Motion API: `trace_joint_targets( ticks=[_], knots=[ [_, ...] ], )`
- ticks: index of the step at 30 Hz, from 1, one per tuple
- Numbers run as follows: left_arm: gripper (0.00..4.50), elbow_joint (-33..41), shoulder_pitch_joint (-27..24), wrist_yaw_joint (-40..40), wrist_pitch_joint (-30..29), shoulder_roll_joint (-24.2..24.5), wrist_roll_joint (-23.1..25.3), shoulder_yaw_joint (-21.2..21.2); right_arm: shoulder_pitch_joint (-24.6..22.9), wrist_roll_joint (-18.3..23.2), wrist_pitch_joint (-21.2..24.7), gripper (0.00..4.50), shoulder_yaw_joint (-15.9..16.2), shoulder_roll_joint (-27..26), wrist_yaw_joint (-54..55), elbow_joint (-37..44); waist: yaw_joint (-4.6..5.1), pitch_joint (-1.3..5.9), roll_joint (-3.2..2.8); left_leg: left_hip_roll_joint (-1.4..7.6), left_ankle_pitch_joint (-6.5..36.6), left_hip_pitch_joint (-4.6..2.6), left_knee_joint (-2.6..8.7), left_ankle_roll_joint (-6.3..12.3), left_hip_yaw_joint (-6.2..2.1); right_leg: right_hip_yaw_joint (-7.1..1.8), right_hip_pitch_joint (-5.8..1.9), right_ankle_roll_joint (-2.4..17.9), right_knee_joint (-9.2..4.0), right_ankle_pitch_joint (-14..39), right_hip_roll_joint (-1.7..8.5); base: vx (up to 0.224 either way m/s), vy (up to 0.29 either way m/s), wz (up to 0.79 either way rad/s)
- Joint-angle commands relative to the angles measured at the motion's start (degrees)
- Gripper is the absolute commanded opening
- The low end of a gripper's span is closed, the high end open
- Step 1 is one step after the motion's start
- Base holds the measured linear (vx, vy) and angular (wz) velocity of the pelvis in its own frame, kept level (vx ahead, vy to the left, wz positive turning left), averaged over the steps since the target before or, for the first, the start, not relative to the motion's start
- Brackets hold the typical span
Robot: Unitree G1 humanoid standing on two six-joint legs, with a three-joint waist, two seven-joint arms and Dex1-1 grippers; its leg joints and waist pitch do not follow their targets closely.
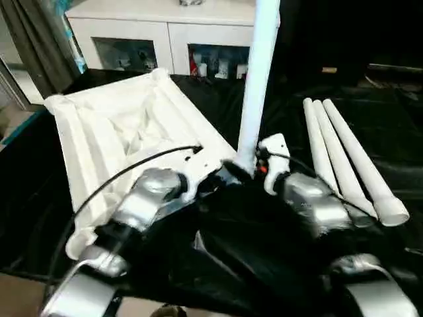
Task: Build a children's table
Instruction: Rotate leg to tighten
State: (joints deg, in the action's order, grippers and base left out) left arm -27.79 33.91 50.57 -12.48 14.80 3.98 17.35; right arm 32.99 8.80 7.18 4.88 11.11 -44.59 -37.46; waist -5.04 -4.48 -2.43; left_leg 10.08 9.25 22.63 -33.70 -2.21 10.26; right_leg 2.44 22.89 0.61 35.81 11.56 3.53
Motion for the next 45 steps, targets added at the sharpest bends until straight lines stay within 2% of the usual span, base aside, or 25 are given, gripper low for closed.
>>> trace_joint_targets(
  ticks=[1, 3, 5, 8, 10, 14, 16, 18, 21, 23, 25, 28, 29, 30, 31, 33, 35, 39, 41, 44, 45],
  knots=[
    [0.00, 2.45, -0.90, 3.64, 2.90, -0.54, -2.28, 2.07, -1.18, 0.71, 1.31, 4.03, 3.73, -0.13, -6.15, 2.07, -0.13, 4.23, 0.89, 3.03, 9.29, -0.82, 3.56, 4.50, -1.08, -2.42, -2.57, 13.10, -4.51, 6.84, 4.79, 0.000, 0.000, 0.00],
    [0.00, 4.00, -1.96, 6.26, 3.23, 0.89, -3.03, 2.39, -1.49, 1.11, 1.51, 4.03, 3.62, 1.82, -8.53, 3.19, -0.17, 4.33, 0.85, 3.08, 8.65, -0.81, 3.44, 4.94, -1.08, -2.36, -2.64, 13.96, -4.26, 5.39, 4.84, 0.000, 0.000, 0.00],
    [0.00, 6.22, -3.47, 10.12, 3.39, 3.07, -4.24, 2.65, -1.89, 1.74, 2.05, 4.03, 3.19, 5.05, -13.00, 4.93, -0.31, 4.63, 0.76, 3.20, 6.66, -0.76, 3.20, 5.68, -1.03, -2.29, -2.80, 14.77, -3.76, 1.74, 4.72, 0.000, 0.000, 0.00],
    [0.00, 7.77, -4.59, 12.80, 3.46, 4.84, -5.16, 2.46, -2.46, 2.05, 3.01, 4.03, 3.34, 7.99, -17.10, 7.00, -0.58, 4.55, 0.44, 3.32, 6.66, -0.92, 3.10, 6.73, -0.88, -2.16, -2.41, 15.79, -3.67, 0.28, 4.53, 0.000, 0.000, 0.00],
    [0.00, 8.68, -5.20, 14.14, 3.26, 5.73, -5.37, 2.33, -2.61, 1.98, 2.96, 4.03, 3.50, 9.07, -18.15, 7.41, -0.58, 4.38, 0.59, 3.31, 8.51, -0.96, 3.23, 6.06, -0.85, -2.16, -2.44, 15.71, -3.91, 2.79, 4.61, 0.000, 0.000, 0.00],
    [0.00, 9.13, -5.63, 14.68, 3.26, 6.61, -5.00, 2.13, -2.48, 1.66, 2.91, 3.67, 3.67, 9.37, -18.34, 7.08, -0.48, 4.17, 0.57, 3.28, 10.61, -1.04, 3.48, 4.39, -0.93, -2.29, -2.40, 14.95, -4.42, 7.51, 4.79, 0.000, 0.000, 0.00],
    [0.00, 9.36, -5.80, 14.55, 3.17, 6.82, -5.03, 2.08, -2.70, 1.83, 3.42, 3.60, 3.81, 9.21, -18.59, 7.64, -0.47, 4.27, 0.56, 3.30, 10.05, -1.06, 3.46, 3.99, -0.97, -2.34, -2.47, 14.80, -4.29, 7.08, 4.76, 0.000, 0.000, 0.00],
    [0.00, 9.40, -5.86, 14.41, 3.07, 6.85, -5.00, 2.05, -2.91, 1.95, 3.72, 3.31, 3.91, 8.84, -18.55, 8.04, -0.45, 4.38, 0.60, 3.26, 9.08, -0.98, 3.40, 4.29, -0.99, -2.29, -2.55, 14.81, -4.08, 5.47, 4.69, 0.000, 0.000, 0.00],
    [0.00, 8.58, -5.41, 11.78, 2.02, 5.88, -4.09, 1.56, -2.88, 1.41, 3.64, 3.14, 3.77, 7.46, -15.84, 7.26, -0.41, 4.43, 0.57, 3.23, 8.61, -1.00, 3.31, 4.71, -0.94, -2.26, -2.45, 15.24, -4.04, 4.45, 4.72, 0.000, 0.000, 0.00],
    [0.00, 6.68, -4.26, 8.21, 0.97, 4.45, -2.94, 0.89, -2.13, 0.21, 2.68, 2.89, 2.69, 5.38, -10.08, 4.52, -0.21, 4.26, 0.57, 3.18, 9.41, -0.99, 3.42, 4.10, -0.99, -2.30, -2.36, 15.23, -4.25, 6.02, 4.79, 0.000, 0.000, 0.00],
    [0.00, 4.91, -3.17, 5.00, 0.51, 3.00, -2.44, 0.06, -1.28, -0.49, 2.58, 2.83, 1.56, 3.58, -4.63, 1.79, 0.16, 4.13, 0.58, 3.05, 12.02, -1.22, 3.61, 2.41, -1.05, -2.34, -2.30, 14.54, -4.73, 11.07, 4.90, 0.000, 0.000, 0.00],
    [0.00, 0.11, -0.31, -3.10, -0.03, 0.48, 0.32, -0.60, 0.23, -1.77, 2.22, 2.79, -0.37, -0.04, 6.54, -3.47, 0.39, 3.99, 0.46, 2.96, 14.29, -1.48, 3.86, 0.85, -1.10, -2.48, -2.00, 12.96, -5.25, 15.24, 4.84, 0.000, 0.000, 0.00],
    [0.00, -3.19, 1.89, -8.41, -1.16, -1.85, 1.44, -1.21, 1.48, -1.97, 2.33, 2.78, -2.44, -3.24, 15.78, -7.34, 0.48, 3.99, 0.33, 2.96, 14.64, -1.53, 3.88, 0.42, -1.16, -2.49, -1.99, 12.84, -5.28, 15.94, 4.88, 0.000, 0.000, 0.00],
    [0.00, -4.02, 2.49, -9.72, -1.51, -2.60, 1.52, -1.43, 1.84, -1.89, 2.47, 2.78, -3.11, -4.21, 18.47, -8.40, 0.52, 3.90, 0.15, 2.85, 16.21, -1.77, 3.96, -0.65, -1.30, -2.48, -1.68, 12.31, -5.50, 18.46, 4.97, 0.000, 0.000, 0.00],
    [0.00, -4.37, 2.84, -10.39, -1.76, -3.12, 1.52, -1.52, 1.96, -1.96, 2.32, 2.77, -3.15, -4.77, 19.42, -8.81, 0.48, 3.93, 0.42, 2.86, 16.68, -1.70, 4.15, -1.06, -1.47, -2.37, -2.00, 11.51, -5.65, 19.76, 5.07, 0.000, 0.000, 0.00],
    [0.00, -5.48, 3.99, -12.31, -2.44, -5.06, 1.52, -1.80, 2.41, -2.36, 1.56, 2.77, -3.07, -7.04, 22.29, -10.13, 0.36, 3.82, 0.36, 2.91, 17.80, -1.89, 4.17, -0.98, -1.37, -2.51, -1.65, 10.78, -5.99, 20.83, 5.13, 0.000, 0.000, 0.00],
    [0.00, -6.21, 4.83, -13.00, -2.40, -6.66, 1.65, -1.54, 2.89, -3.32, -0.10, 2.77, -2.00, -9.21, 23.56, -10.86, 0.30, 3.85, 0.30, 2.98, 18.25, -1.80, 4.29, -0.89, -1.45, -2.58, -1.73, 10.46, -6.05, 21.07, 5.18, 0.000, 0.000, 0.00],
    [0.00, -6.34, 4.87, -11.32, -0.63, -7.13, 1.44, -0.71, 3.65, -2.59, -2.68, 2.77, -2.06, -11.02, 21.06, -11.05, 0.28, 3.92, 0.33, 2.93, 18.27, -1.61, 4.37, -0.53, -1.45, -2.65, -1.83, 10.54, -5.88, 19.08, 5.11, 0.000, 0.000, 0.00],
    [0.00, -5.62, 4.31, -9.83, 0.10, -6.49, 1.15, -0.39, 3.65, -1.89, -2.92, 3.33, -2.10, -10.89, 19.17, -10.53, 0.31, 3.82, 0.47, 2.98, 17.85, -1.52, 4.41, -0.07, -1.43, -2.68, -1.84, 10.71, -5.84, 18.25, 5.10, 0.000, 0.000, 0.00],
    [0.00, -3.82, 3.04, -7.07, 0.83, -4.93, 0.51, -0.01, 2.98, -1.35, -2.60, 3.53, -1.09, -9.52, 14.88, -8.70, 0.18, 3.93, 0.46, 2.99, 16.37, -1.18, 4.33, 0.98, -1.39, -2.70, -2.18, 11.08, -5.61, 16.34, 5.26, 0.000, 0.000, 0.00],
    [0.00, -2.10, 1.75, -4.01, 1.35, -3.36, -0.14, 0.10, 1.92, -1.55, -1.64, 3.67, 0.61, -7.37, 9.56, -6.46, 0.21, 4.03, 0.58, 2.99, 14.75, -0.99, 4.30, 1.37, -1.42, -2.62, -2.40, 11.20, -5.38, 14.64, 5.15, 0.000, 0.000, 0.00]
  ],
)
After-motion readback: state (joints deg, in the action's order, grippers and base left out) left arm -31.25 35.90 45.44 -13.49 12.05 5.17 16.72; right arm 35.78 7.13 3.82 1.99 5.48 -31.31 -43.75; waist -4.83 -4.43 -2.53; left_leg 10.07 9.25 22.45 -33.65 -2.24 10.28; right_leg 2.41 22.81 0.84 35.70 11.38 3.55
